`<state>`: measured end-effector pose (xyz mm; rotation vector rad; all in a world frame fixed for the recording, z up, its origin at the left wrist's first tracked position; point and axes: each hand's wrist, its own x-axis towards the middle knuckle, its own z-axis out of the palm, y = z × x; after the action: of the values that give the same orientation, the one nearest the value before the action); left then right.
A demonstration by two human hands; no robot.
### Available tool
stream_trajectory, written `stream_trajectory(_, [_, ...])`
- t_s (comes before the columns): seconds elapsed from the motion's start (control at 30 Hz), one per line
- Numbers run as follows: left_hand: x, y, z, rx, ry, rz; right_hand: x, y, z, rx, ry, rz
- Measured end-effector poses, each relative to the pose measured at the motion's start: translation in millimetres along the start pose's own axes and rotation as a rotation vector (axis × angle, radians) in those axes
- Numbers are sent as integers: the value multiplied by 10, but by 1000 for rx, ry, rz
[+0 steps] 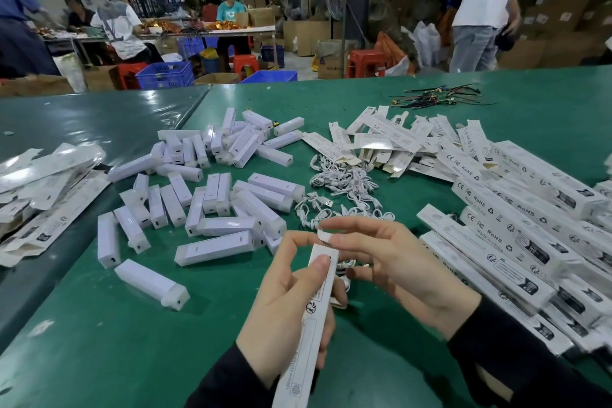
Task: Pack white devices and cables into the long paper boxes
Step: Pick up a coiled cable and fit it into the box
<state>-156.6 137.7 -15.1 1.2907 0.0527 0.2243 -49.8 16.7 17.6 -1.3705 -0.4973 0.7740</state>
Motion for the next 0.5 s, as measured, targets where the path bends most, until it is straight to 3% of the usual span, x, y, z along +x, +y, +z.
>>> stream_trajectory(0.23, [-9, 12, 31, -137, 47, -47, 14, 42, 19, 8, 44, -2])
stream_trajectory(0.5, [-12, -1, 37, -133, 66, -30, 25, 60, 12, -22, 36, -61])
